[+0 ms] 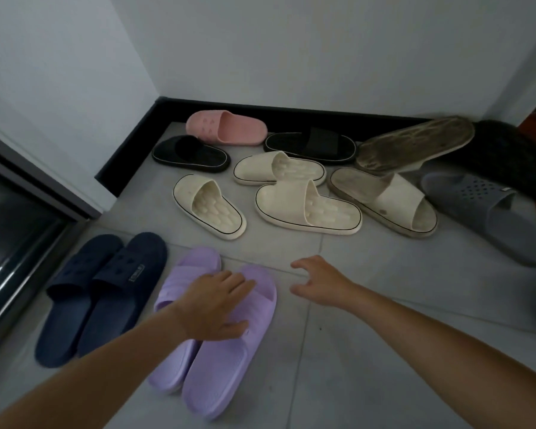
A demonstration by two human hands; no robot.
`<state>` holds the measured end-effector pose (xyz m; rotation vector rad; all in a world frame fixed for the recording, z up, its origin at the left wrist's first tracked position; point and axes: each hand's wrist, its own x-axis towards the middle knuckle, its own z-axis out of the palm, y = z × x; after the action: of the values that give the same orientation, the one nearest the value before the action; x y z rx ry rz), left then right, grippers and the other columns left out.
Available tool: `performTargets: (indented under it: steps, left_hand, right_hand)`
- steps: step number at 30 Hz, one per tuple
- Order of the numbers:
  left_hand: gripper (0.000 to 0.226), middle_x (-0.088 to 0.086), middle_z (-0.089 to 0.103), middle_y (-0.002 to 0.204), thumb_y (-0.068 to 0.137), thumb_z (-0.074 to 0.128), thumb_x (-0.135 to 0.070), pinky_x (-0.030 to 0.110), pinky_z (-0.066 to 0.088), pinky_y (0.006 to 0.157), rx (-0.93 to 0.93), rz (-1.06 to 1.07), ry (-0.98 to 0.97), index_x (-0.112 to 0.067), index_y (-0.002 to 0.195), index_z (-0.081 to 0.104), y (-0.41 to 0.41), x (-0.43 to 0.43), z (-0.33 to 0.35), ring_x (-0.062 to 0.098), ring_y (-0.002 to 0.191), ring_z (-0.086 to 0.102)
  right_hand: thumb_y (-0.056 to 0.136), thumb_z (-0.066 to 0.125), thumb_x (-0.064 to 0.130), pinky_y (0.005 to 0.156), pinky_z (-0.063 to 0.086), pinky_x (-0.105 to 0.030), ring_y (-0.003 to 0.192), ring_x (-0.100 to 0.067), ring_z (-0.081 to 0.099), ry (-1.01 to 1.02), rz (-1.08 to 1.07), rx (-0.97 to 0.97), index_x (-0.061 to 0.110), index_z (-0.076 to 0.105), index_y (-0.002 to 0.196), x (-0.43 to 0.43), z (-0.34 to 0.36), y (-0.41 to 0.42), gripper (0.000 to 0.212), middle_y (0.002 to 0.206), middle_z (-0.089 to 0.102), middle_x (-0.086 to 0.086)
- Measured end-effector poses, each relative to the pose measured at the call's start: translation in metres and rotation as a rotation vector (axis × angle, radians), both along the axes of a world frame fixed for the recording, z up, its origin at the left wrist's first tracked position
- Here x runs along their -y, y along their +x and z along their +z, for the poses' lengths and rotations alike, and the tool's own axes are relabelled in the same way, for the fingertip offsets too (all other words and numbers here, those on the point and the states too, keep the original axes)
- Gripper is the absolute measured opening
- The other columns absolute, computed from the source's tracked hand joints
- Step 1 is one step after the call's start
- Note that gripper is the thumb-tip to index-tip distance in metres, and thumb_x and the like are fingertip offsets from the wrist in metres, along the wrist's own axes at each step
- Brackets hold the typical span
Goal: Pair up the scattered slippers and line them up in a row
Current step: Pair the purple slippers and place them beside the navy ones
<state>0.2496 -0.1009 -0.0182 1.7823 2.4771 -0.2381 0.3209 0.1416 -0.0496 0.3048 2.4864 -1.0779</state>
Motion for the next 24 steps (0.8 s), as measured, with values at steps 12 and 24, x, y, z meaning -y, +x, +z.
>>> performTargets:
  steps: [12, 24]
  left_hand:
    - [0.048, 0.000, 0.059, 0.088, 0.065, 0.045, -0.056, 0.029, 0.040, 0.056, 0.047, 0.149, -0.254, -0.020, 0.095, 0.057, -0.004, -0.002, -0.016, 0.022, 0.077, 0.053]
    - [0.045, 0.002, 0.063, 0.106, 0.073, 0.059, -0.042, 0.031, 0.053, 0.067, 0.113, 0.384, -0.007, -0.017, 0.110, 0.061, -0.015, 0.003, -0.012, 0.024, 0.091, 0.063]
  right_hand:
    - [0.080, 0.066, 0.026, 0.089, 0.040, -0.020, 0.111, -0.023, 0.058, -0.081, 0.143, 0.022, 0.025, 0.045, 0.137, 0.046, -0.002, 0.009, 0.060, 0.135, 0.053, -0.008]
    - [0.084, 0.062, 0.030, 0.098, 0.040, -0.027, 0.118, -0.028, 0.053, 0.004, 0.083, 0.056, 0.024, 0.037, 0.140, 0.038, -0.008, -0.007, 0.062, 0.140, 0.044, -0.011]
